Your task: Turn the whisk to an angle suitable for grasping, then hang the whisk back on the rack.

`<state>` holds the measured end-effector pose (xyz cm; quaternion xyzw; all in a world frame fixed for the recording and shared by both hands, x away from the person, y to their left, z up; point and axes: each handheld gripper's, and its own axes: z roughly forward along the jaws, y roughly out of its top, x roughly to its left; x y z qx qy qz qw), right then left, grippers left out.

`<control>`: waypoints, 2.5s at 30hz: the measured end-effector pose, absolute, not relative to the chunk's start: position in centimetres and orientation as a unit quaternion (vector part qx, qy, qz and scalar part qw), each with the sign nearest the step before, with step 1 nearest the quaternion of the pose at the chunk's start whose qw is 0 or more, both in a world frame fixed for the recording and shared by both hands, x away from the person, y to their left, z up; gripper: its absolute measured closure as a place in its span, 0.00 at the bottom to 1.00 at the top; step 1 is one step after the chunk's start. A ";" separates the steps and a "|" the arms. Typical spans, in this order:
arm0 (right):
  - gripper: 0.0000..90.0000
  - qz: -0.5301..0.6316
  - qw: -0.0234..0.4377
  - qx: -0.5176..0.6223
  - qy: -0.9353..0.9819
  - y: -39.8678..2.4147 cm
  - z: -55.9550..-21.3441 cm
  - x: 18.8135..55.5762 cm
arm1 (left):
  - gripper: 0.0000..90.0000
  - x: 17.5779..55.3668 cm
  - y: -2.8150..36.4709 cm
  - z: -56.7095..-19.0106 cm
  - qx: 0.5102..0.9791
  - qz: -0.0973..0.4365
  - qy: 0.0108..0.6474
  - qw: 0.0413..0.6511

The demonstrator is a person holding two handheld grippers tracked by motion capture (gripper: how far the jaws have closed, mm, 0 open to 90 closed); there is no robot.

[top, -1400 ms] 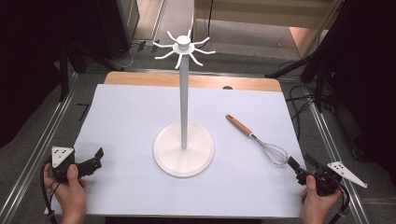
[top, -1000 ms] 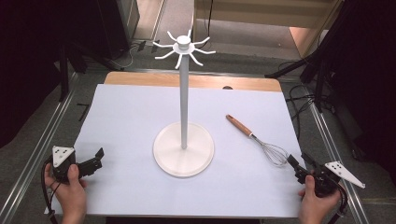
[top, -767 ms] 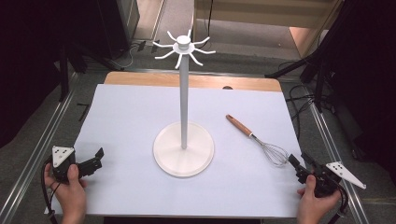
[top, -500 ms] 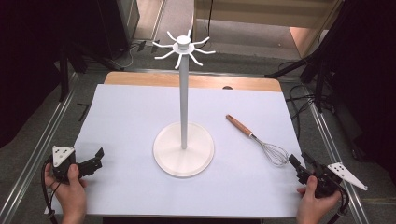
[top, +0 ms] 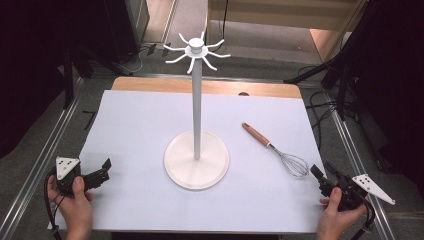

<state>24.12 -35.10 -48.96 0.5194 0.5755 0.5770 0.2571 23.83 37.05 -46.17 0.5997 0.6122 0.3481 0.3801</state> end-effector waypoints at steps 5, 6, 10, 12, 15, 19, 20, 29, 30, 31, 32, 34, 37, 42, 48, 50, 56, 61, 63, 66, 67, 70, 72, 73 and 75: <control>0.40 0.571 0.248 0.515 0.589 -35.0 -48.7 23.7 | 0.00 23.9 37.0 -46.2 0.602 0.345 0.614 0.375; 0.39 0.568 0.247 0.516 0.592 -34.9 -48.6 23.6 | 0.01 24.0 37.0 -46.2 0.603 0.345 0.614 0.374; 0.24 0.559 0.257 0.494 0.615 -34.3 -48.3 23.2 | 0.01 24.0 36.8 -46.2 0.607 0.350 0.611 0.368; 0.25 0.551 0.255 0.488 0.627 -34.1 -48.1 23.3 | 0.00 24.0 36.8 -46.2 0.608 0.352 0.610 0.367; 0.25 0.541 0.253 0.486 0.639 -33.8 -47.9 23.7 | 0.00 24.0 36.8 -46.2 0.607 0.351 0.610 0.370; 0.25 0.519 0.249 0.478 0.663 -33.0 -47.2 24.1 | 0.01 23.9 36.7 -46.2 0.610 0.356 0.606 0.367; 0.26 0.512 0.249 0.474 0.672 -32.8 -46.9 24.3 | 0.01 23.9 36.7 -46.2 0.610 0.356 0.606 0.367; 0.28 0.464 0.249 0.458 0.716 -31.6 -45.2 25.3 | 0.01 23.8 36.6 -46.2 0.609 0.359 0.602 0.371; 0.28 0.459 0.247 0.457 0.721 -31.4 -45.1 25.5 | 0.01 23.8 36.6 -46.2 0.610 0.360 0.601 0.371; 0.28 0.453 0.245 0.455 0.727 -31.3 -44.9 25.6 | 0.00 23.8 36.6 -46.2 0.610 0.359 0.601 0.371; 0.28 0.449 0.243 0.454 0.730 -31.2 -44.8 25.7 | 0.01 23.7 36.6 -46.2 0.611 0.359 0.600 0.371; 0.28 0.440 0.237 0.452 0.739 -30.8 -44.4 26.1 | 0.00 23.8 36.6 -46.2 0.611 0.360 0.600 0.370; 0.27 0.428 0.232 0.449 0.749 -30.4 -43.8 26.5 | 0.01 23.9 36.5 -46.2 0.613 0.361 0.600 0.366; 0.26 0.413 0.219 0.447 0.763 -29.7 -43.2 27.4 | 0.00 23.9 36.5 -46.2 0.616 0.360 0.599 0.363; 0.25 0.388 0.209 0.437 0.784 -28.6 -42.6 28.7 | 0.00 23.9 36.6 -46.2 0.613 0.358 0.602 0.366; 0.25 0.385 0.205 0.433 0.789 -28.3 -42.4 29.0 | 0.00 23.9 36.5 -46.2 0.613 0.360 0.601 0.365; 0.26 0.360 0.196 0.424 0.807 -27.3 -41.6 30.2 | 0.00 23.9 36.5 -46.2 0.614 0.360 0.600 0.365; 0.30 0.338 0.186 0.421 0.821 -26.9 -41.2 31.3 | 0.00 23.8 36.5 -46.2 0.613 0.362 0.599 0.367; 0.31 0.331 0.179 0.422 0.825 -26.8 -41.1 31.7 | 0.00 23.8 36.5 -46.2 0.613 0.362 0.599 0.366; 0.33 0.319 0.171 0.417 0.834 -26.5 -40.9 32.3 | 0.01 24.0 36.5 -46.2 0.614 0.360 0.602 0.363; 0.33 0.314 0.168 0.416 0.837 -26.4 -40.9 32.5 | 0.00 24.0 36.5 -46.2 0.614 0.360 0.602 0.363; 0.35 0.300 0.163 0.413 0.844 -26.1 -40.8 33.0 | 0.00 24.0 36.4 -46.2 0.617 0.360 0.601 0.359; 0.36 0.297 0.157 0.414 0.846 -25.9 -40.7 33.2 | 0.01 24.0 36.4 -46.2 0.617 0.361 0.601 0.358; 0.38 0.291 0.155 0.410 0.850 -25.7 -40.7 33.5 | 0.00 24.0 36.4 -46.2 0.617 0.360 0.601 0.359; 0.41 0.286 0.148 0.406 0.855 -25.5 -40.5 33.8 | 0.00 24.0 36.4 -46.2 0.616 0.360 0.601 0.360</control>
